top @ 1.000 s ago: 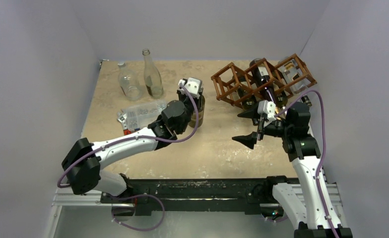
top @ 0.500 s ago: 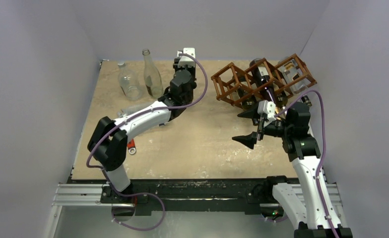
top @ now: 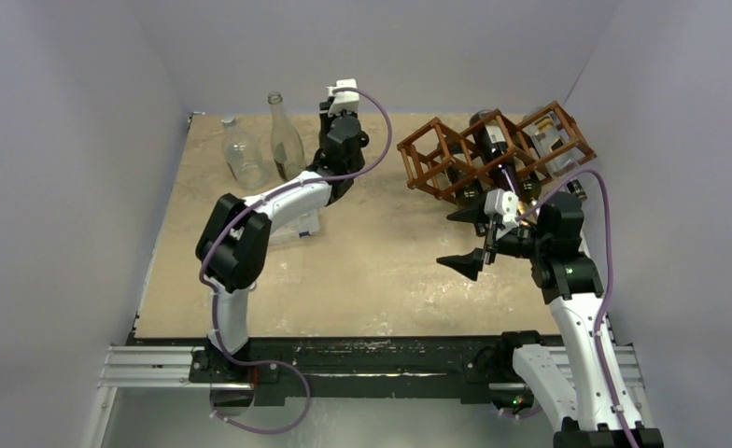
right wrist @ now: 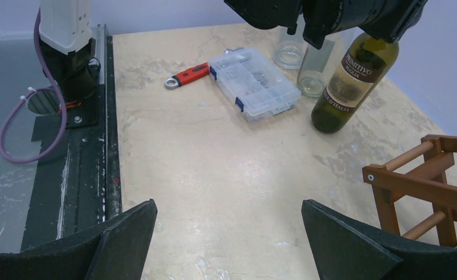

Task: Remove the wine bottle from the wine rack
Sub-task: Place the wine bottle at the center of the board.

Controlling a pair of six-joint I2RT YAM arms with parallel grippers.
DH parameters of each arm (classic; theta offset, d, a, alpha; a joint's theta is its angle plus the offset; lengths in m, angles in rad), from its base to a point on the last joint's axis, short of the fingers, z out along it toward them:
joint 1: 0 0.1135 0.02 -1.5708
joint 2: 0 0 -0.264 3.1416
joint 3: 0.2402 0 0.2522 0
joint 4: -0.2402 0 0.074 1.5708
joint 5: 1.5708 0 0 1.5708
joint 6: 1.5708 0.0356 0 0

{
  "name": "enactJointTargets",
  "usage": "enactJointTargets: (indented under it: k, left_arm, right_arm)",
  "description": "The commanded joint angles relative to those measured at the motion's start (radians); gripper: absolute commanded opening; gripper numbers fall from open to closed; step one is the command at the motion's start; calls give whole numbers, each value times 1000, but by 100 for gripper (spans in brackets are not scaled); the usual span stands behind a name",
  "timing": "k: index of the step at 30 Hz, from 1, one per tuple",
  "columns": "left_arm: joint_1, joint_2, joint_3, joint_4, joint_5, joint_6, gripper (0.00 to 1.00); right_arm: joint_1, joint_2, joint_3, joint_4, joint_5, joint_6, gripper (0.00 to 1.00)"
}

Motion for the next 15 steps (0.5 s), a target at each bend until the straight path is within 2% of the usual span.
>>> enactJointTargets:
  k: [1, 3, 6, 15]
  left_arm:
    - [25, 10, 89, 139, -23, 6, 0]
    - [36, 23, 95, 125, -26, -13, 3]
    - [45, 34, 93, 109, -27, -31, 13]
    - [50, 0, 34, 99, -12, -76, 52]
  right_arm:
    - [-1, 4, 1, -8, 3, -14, 99]
    - [-2, 6, 2, -9, 3, -15, 99]
    - [-1, 6, 1, -9, 6, -17, 99]
    - [-1, 11, 1, -11, 15, -21, 99]
